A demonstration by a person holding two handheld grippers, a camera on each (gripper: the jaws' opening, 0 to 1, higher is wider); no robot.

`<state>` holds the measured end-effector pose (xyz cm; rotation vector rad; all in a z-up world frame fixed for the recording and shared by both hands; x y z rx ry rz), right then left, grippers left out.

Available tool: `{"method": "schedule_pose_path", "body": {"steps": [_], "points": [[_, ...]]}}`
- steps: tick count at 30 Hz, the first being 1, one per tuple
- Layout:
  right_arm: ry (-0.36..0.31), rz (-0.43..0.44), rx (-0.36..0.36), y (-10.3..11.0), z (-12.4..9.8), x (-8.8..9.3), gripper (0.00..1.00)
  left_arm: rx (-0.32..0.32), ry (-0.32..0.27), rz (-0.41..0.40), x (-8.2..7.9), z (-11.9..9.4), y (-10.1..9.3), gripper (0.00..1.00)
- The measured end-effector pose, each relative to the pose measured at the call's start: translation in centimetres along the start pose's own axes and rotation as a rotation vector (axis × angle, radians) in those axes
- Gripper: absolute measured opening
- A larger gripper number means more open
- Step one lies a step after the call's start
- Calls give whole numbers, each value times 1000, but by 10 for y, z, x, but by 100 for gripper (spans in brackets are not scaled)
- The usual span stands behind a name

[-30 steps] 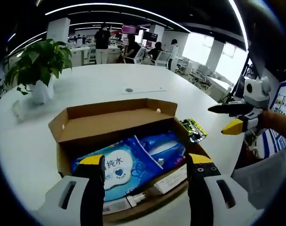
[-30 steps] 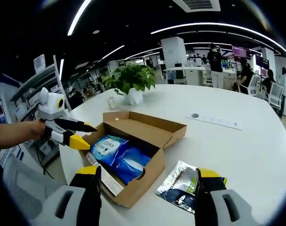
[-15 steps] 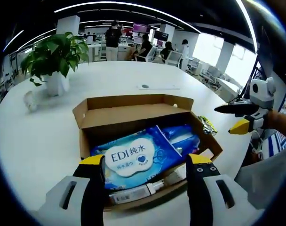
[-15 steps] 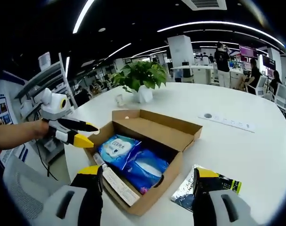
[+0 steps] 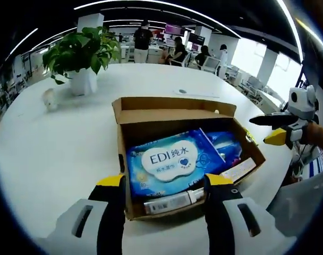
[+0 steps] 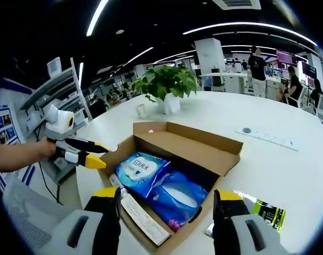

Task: Operate the shoe box by opening the lid, removing the specified soft item, and placing it in the target area until the item is outside and the box remains undamaged.

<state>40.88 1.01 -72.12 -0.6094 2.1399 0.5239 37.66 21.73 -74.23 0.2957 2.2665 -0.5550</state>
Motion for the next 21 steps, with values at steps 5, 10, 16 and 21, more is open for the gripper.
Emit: {"method": "schedule_pose_path", "body": {"steps": [5, 10, 16, 21], "points": [[1, -1, -7, 5, 6, 1, 67, -3, -1, -13, 0, -1, 1, 54], [11, 5, -14, 10, 12, 5, 66, -12, -6, -4, -2, -4, 2, 54], [17, 2, -21, 12, 19, 5, 64, -30, -9, -7, -2, -6, 9, 53], [21, 2, -25, 16, 24, 5, 62, -45, 5, -20, 4, -6, 16, 51]]}}
Point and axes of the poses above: the point that each gripper's makers call its tool centre point, and the gripper's own axes: z roughly forward along the fingers, y roughly to its left, x roughly out of its underside, the point moved 1 cm from there along -z, roughly backward along the fingers, and after that the axes turned 10 degrees about x, right-handed, at the moved point
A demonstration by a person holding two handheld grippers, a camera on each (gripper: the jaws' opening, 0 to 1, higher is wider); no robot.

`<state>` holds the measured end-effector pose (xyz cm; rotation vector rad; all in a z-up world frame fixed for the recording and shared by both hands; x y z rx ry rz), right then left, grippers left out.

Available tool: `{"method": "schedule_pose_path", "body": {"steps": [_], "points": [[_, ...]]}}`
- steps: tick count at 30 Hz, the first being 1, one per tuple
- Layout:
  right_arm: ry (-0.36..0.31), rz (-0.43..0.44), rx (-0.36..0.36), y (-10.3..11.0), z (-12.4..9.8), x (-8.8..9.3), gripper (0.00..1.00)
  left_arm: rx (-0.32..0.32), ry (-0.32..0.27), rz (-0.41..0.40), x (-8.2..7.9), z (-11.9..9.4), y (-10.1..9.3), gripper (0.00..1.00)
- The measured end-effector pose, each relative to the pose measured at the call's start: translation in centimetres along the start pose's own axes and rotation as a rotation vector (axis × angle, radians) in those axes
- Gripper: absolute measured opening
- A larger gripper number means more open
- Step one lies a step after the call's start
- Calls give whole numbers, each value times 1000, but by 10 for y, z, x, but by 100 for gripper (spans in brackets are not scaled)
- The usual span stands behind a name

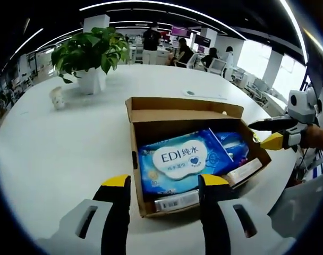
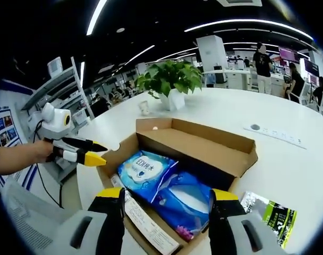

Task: Operate the shoe box by opening the lid, removing the specified soft item, and placing it in the target area until the item is outside and the box remains undamaged.

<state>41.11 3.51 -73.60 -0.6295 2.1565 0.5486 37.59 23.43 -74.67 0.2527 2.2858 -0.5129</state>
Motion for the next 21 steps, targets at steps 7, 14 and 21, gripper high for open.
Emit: {"method": "schedule_pose_path", "body": {"steps": [7, 14, 21], "points": [[3, 3, -6, 4, 8, -1, 57, -22, 24, -43, 13, -2, 9, 40], [-1, 0, -10, 7, 16, -5, 53, -30, 34, -77, 18, -2, 13, 26], [23, 7, -18, 14, 25, -3, 49, -53, 37, -109, 23, -1, 21, 17]]}}
Point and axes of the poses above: the point that each gripper's makers call its tool centre point, and the gripper's own axes: z roughly forward along the fingers, y roughly to its left, x roughly out of its underside, the point moved 1 cm from there along -z, roughly backward along the fingers, and after that the axes turned 10 degrees about x, right-handed, at the moved point
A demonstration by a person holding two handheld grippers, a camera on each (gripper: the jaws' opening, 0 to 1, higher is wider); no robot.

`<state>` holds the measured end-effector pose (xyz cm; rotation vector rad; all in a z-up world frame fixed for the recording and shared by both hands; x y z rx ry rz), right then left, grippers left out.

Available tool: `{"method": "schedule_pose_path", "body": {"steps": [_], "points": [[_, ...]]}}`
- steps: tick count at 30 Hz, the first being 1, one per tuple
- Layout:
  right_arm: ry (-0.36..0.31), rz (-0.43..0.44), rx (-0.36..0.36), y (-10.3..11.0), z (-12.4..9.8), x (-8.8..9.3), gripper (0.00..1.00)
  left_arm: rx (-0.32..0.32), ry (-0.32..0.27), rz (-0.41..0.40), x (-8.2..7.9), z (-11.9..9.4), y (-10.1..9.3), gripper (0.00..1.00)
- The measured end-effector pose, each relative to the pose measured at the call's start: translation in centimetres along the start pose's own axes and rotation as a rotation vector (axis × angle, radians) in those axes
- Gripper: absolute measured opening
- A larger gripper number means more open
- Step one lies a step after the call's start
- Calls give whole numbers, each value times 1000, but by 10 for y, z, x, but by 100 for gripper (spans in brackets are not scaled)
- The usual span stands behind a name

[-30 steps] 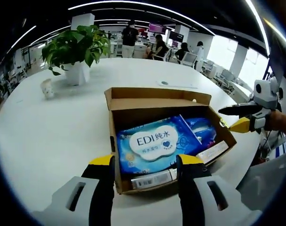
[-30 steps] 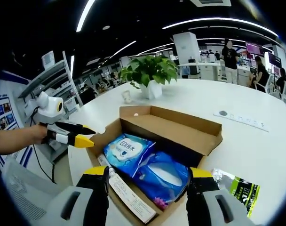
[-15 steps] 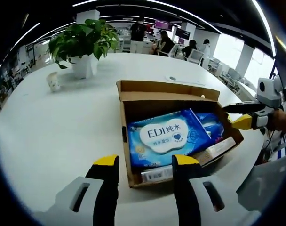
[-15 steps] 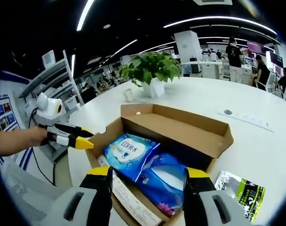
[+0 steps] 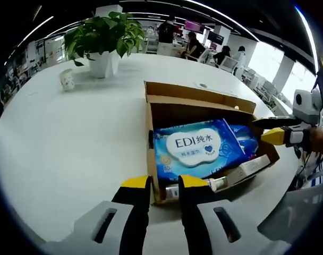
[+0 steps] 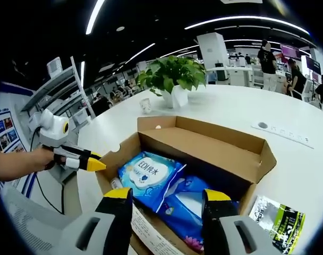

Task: Operate the shoe box by opening the lid, removing the specified soft item, and placing it in the target area until the item is outside and the box remains undamaged.

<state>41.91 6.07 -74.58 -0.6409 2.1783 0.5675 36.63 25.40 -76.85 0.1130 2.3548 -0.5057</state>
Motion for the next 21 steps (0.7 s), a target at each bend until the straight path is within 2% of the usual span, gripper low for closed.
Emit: {"method": "schedule_pose_path", "body": {"steps": [6, 13, 21], "points": [[18, -4, -10, 6, 8, 2, 45, -1, -20, -40, 0, 1, 3, 13], [21, 4, -11, 8, 15, 2, 43, -25, -18, -39, 1, 0, 8, 6], [11, 6, -15, 11, 21, 1, 37, -28, -16, -62, 2, 2, 9, 5]]}}
Point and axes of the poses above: the point that each gripper's makers call its tool centre point, and the gripper's own axes: z roughly forward along the fingers, y roughly to its left, x roughly out of its underside, the point moved 1 cm from there along -z, roughly backward along the fingers, and after that the axes turned 10 degrees about x, right-handed, at the moved point
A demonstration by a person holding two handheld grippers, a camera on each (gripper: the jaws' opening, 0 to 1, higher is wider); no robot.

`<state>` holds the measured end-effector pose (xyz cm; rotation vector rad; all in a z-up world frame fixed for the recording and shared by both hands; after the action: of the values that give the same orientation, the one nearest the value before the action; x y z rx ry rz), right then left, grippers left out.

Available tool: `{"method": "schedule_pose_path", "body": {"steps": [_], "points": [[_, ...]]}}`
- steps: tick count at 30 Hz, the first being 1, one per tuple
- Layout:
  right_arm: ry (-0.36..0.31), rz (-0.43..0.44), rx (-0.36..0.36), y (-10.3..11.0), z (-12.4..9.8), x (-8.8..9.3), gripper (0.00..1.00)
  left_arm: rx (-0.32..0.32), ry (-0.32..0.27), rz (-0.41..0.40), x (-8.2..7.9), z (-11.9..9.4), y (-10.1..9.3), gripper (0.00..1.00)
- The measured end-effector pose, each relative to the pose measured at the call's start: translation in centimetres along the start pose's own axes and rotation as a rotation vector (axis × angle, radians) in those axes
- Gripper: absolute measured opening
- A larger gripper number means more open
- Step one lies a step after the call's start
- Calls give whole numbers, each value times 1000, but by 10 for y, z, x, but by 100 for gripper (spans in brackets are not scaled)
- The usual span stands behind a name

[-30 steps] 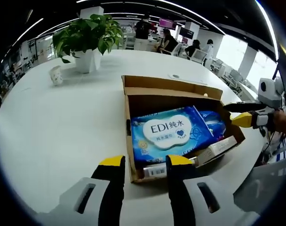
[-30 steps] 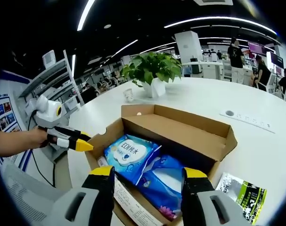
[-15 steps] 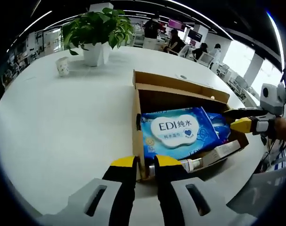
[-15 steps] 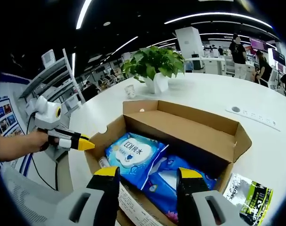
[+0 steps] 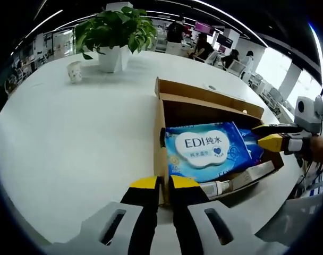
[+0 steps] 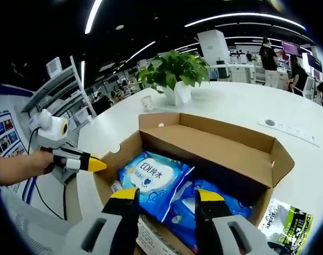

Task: Operate the shoe box by opening the lid, removing the specified soft item, and placing it in the target area until the item is outside and the box remains undamaged.

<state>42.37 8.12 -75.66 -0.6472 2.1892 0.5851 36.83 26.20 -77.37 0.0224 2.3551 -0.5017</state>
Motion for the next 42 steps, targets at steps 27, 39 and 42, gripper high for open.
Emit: {"method": "schedule_pose_path", "body": {"steps": [27, 39, 42], "points": [[68, 82, 2, -2, 36, 12, 18, -72, -30, -23, 0, 0, 0, 3], [102, 129, 4, -1, 48, 20, 6, -74, -33, -29, -2, 3, 5, 3], [100, 126, 12, -2, 47, 20, 3, -76, -34, -29, -1, 3, 5, 3]]}}
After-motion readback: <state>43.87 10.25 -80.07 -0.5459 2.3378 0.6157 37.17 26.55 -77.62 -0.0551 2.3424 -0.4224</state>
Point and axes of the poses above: the point that each gripper's makers call its tool centre point, and the gripper's own axes: z roughly forward along the fingers, y roughly to its left, x roughly out of its underside, the point moved 1 cm from there along -z, roughly backward along the fingers, and after that the axes turned 10 degrees about x, right-handed, at the moved point
